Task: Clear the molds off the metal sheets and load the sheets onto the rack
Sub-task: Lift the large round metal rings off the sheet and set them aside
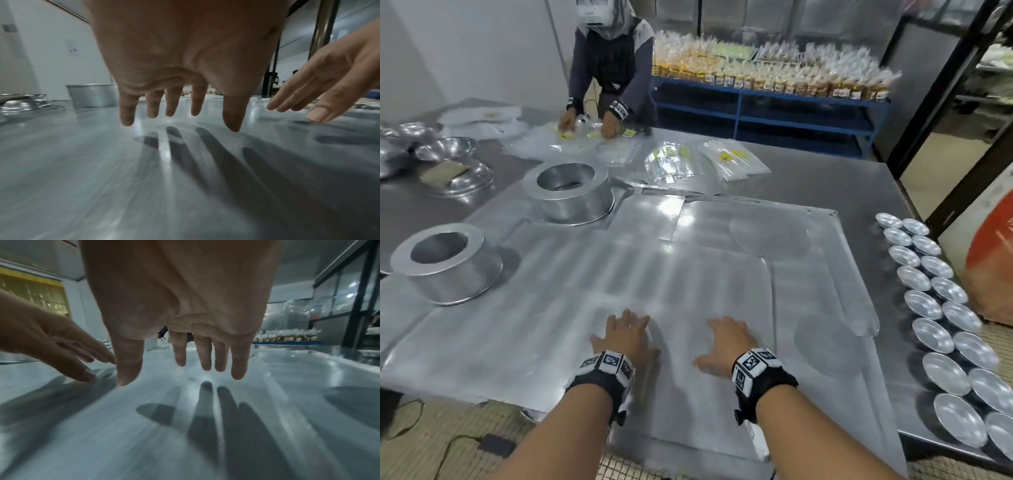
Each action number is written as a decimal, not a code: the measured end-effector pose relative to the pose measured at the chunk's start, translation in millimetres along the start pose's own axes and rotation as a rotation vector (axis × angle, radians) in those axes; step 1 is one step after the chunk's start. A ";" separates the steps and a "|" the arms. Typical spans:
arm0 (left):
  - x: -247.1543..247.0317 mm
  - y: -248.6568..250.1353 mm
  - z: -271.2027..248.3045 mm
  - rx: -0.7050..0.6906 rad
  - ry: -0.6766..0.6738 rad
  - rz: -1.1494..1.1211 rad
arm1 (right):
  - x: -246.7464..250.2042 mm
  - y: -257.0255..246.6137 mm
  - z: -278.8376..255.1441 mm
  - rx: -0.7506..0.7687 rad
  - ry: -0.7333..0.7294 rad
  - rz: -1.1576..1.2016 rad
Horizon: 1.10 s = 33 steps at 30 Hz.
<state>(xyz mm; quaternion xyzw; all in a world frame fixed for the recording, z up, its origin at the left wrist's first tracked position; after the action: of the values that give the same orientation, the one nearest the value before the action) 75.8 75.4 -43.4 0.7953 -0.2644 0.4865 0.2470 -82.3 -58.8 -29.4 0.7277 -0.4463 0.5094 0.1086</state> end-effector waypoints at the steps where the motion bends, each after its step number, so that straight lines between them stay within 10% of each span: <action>1: -2.8 -8.8 -4.3 0.020 -0.020 -0.002 | -6.3 -3.6 -1.9 0.002 -0.012 -0.007; 14: 8.6 -67.9 -15.9 -0.113 0.031 -0.027 | -34.4 -66.0 -8.0 -0.137 0.051 -0.095; 33: 192.2 -423.6 75.7 0.189 0.428 -0.092 | -29.8 -466.3 121.1 0.156 0.140 0.230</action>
<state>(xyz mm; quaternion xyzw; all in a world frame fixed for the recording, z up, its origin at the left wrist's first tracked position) 478.8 304.2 42.3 0.7048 -0.1226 0.6548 0.2437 347.8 152.7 28.5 0.6408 -0.4769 0.6012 0.0237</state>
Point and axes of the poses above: each hand's wrist, its own z-axis towards the middle knuckle, its own x-axis out of the back of the hand, y = z × x, the point moved 3 cm from there along z, towards the middle knuckle, and after that the axes turned 1 degree about -x, right-handed, at the moved point
